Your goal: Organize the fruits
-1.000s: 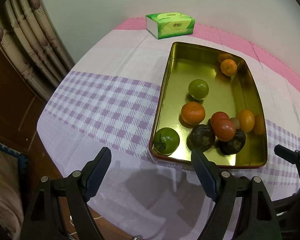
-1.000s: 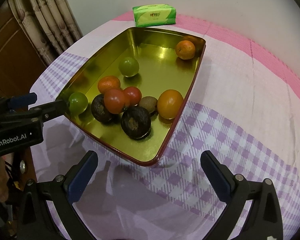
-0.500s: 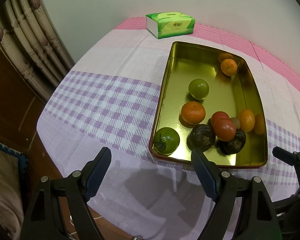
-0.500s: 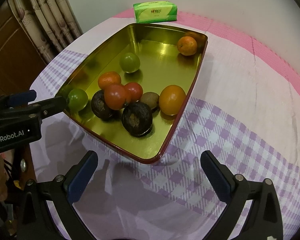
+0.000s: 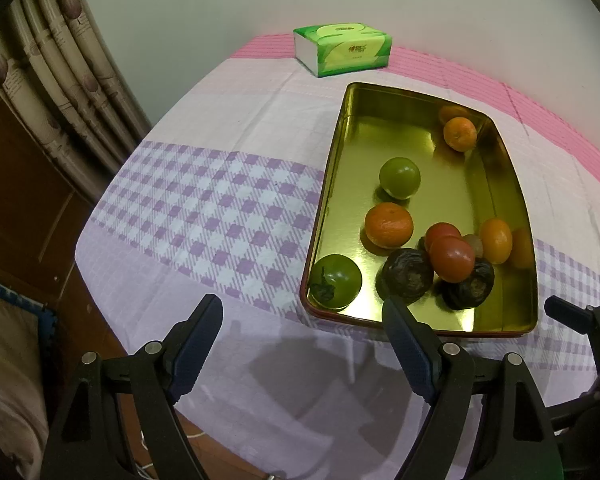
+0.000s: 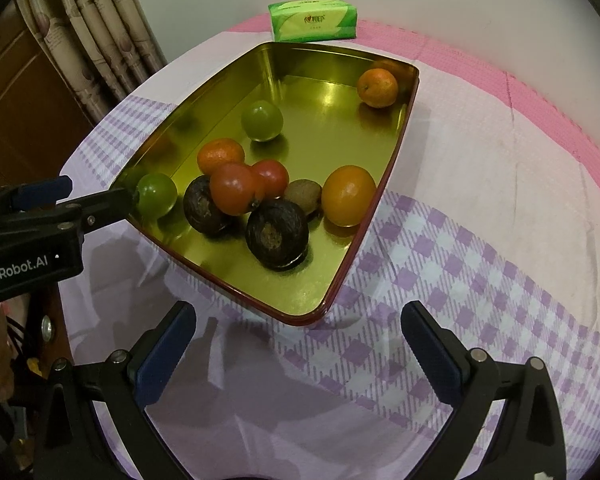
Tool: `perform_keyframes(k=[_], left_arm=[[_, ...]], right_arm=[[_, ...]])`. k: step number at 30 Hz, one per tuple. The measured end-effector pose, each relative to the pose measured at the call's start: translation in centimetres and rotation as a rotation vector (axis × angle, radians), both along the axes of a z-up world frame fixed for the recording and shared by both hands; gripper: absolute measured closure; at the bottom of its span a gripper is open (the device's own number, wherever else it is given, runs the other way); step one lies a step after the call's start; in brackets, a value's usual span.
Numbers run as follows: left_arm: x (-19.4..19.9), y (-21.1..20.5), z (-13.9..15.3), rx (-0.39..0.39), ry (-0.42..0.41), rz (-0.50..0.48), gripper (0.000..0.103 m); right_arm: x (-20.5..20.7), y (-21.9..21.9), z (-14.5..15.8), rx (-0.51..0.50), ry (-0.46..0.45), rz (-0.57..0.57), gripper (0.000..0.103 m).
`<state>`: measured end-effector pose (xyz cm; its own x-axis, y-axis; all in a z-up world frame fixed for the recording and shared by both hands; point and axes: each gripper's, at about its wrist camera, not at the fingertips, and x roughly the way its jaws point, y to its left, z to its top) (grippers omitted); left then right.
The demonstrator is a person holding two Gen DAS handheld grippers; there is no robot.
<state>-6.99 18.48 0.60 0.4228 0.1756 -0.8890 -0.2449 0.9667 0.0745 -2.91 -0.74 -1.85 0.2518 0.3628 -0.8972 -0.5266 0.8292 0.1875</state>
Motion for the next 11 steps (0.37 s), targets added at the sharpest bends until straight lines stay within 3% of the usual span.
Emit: perform_keyframes(k=[11], left_arm=[[0.26,0.04,0.34,-0.010,-0.010,-0.004,0.021]], right_arm=[[-0.06,0.05,0.18,0.002,-0.005,-0.003,0.001]])
